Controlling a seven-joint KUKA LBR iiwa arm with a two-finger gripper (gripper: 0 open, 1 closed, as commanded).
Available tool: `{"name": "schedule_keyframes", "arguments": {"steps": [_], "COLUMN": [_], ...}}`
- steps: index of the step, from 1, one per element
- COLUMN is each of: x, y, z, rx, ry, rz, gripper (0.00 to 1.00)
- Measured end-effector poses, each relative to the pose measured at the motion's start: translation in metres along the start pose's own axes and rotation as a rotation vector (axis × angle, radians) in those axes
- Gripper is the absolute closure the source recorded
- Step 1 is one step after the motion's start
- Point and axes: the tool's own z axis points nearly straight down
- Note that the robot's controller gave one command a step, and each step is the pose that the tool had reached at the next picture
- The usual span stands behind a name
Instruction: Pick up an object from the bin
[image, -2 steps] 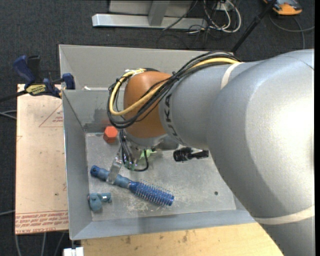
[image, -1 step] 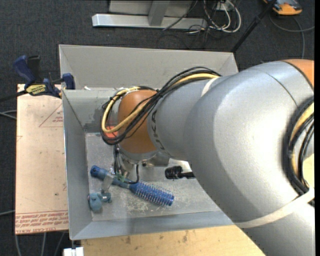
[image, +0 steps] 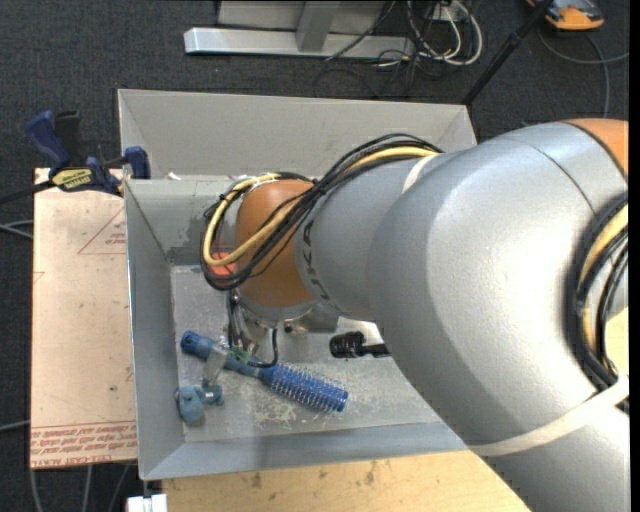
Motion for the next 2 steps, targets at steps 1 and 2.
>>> {"name": "schedule_keyframes", "arguments": {"steps": [1,2], "x": [0.000,-0.001], "y": [0.000,0.002], "z": [-0.001,-0.134], "rx": [-0.001,-0.006], "ry": [0.000,-0.005], "rz": [0.000,-0.004], "gripper": [1.00,1.00]}}
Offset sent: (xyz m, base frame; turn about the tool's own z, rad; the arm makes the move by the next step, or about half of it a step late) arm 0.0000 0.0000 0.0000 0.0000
